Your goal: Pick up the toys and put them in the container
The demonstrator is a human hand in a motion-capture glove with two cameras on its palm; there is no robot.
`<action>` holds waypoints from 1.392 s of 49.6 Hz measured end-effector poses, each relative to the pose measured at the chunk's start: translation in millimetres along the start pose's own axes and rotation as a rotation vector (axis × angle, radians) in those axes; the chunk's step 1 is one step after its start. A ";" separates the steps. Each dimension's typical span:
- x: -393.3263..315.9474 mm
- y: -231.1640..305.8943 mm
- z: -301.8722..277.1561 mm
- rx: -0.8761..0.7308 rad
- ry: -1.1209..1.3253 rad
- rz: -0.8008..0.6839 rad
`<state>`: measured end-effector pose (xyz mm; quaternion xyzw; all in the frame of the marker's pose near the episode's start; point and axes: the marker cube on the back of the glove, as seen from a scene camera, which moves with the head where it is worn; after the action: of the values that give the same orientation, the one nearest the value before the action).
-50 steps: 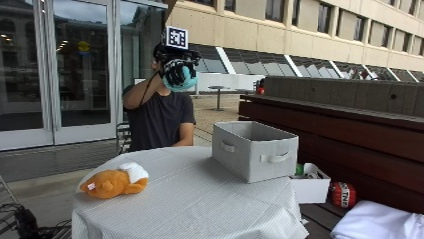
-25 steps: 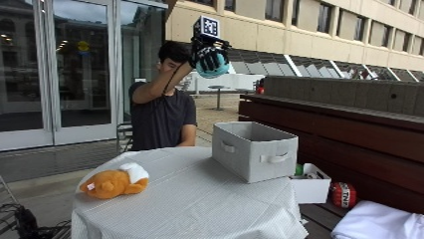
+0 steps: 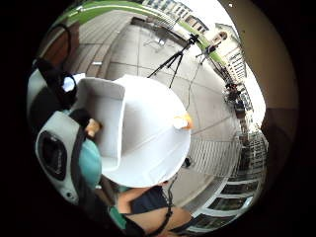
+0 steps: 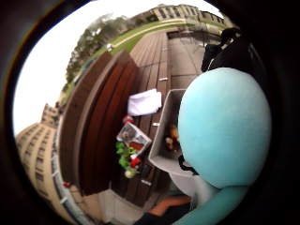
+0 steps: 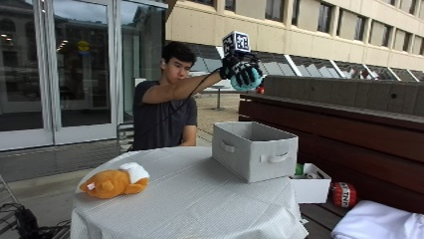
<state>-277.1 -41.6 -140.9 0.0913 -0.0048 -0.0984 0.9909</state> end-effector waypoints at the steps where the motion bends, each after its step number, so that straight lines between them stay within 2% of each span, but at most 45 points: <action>1: -5.2 0.7 4.0 -0.003 -0.001 -0.001; 13: -32.8 -3.5 66.1 -0.055 0.014 0.015; 22: -21.3 -3.1 95.8 -0.172 -0.021 -0.007; 34: 16.6 3.4 78.6 -0.172 -0.041 -0.011; 43: 100.4 6.7 47.3 -0.105 0.046 0.056; 53: 200.9 13.8 37.2 -0.085 0.083 0.111; 69: 336.2 33.0 66.8 -0.069 0.119 0.260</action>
<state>57.2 -87.7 -72.1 0.0615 0.0455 0.0364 0.9964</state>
